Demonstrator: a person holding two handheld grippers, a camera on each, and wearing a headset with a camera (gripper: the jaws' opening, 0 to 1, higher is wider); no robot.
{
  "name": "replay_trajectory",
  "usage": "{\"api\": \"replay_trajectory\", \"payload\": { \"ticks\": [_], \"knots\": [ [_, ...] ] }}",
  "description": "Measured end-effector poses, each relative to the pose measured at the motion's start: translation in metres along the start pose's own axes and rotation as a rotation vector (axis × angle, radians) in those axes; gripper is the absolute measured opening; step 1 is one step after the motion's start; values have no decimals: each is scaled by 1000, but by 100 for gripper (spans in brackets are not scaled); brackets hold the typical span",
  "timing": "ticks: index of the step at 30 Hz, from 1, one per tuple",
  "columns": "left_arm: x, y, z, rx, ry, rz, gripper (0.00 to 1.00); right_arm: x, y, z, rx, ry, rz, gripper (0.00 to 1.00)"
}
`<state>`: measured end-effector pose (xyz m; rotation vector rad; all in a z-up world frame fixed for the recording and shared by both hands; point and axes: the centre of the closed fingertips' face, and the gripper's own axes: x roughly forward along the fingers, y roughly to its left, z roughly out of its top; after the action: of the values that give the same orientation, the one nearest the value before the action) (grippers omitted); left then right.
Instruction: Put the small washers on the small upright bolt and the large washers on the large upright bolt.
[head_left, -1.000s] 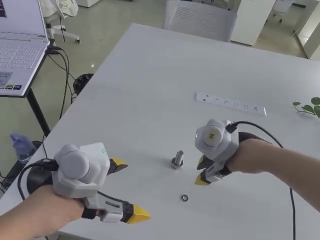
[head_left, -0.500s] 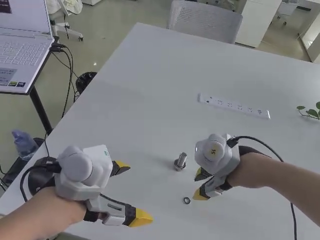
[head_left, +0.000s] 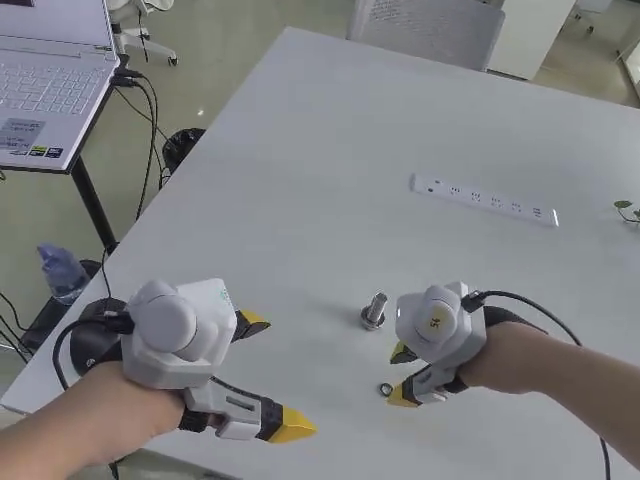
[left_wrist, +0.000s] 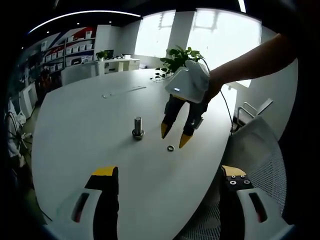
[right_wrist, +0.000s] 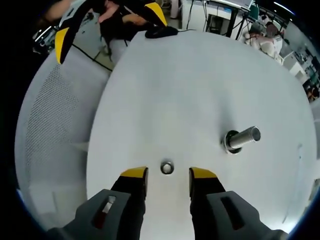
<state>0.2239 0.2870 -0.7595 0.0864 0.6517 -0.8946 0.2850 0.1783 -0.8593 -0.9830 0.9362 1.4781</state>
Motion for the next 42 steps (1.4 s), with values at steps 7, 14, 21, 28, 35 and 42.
{"api": "replay_trajectory", "payload": {
  "ticks": [7,14,21,28,35,42],
  "knots": [
    [-1,1,-3,-5,5,2,82,8,2,-3,-5,-20,-18,32],
    [-2,0,-5,-12,6,1,82,13,2,-6,0,-21,-36,30],
    [0,-1,-8,-13,13,-2,82,15,0,-9,-2,-17,-50,26],
    [0,1,-8,-11,12,-2,82,16,1,-7,-14,-13,-59,22],
    [1,2,-7,-12,14,-1,82,17,-2,-5,-18,23,-59,18],
    [1,2,-8,-17,15,-3,82,17,-2,-7,-36,40,-61,15]
  ]
}}
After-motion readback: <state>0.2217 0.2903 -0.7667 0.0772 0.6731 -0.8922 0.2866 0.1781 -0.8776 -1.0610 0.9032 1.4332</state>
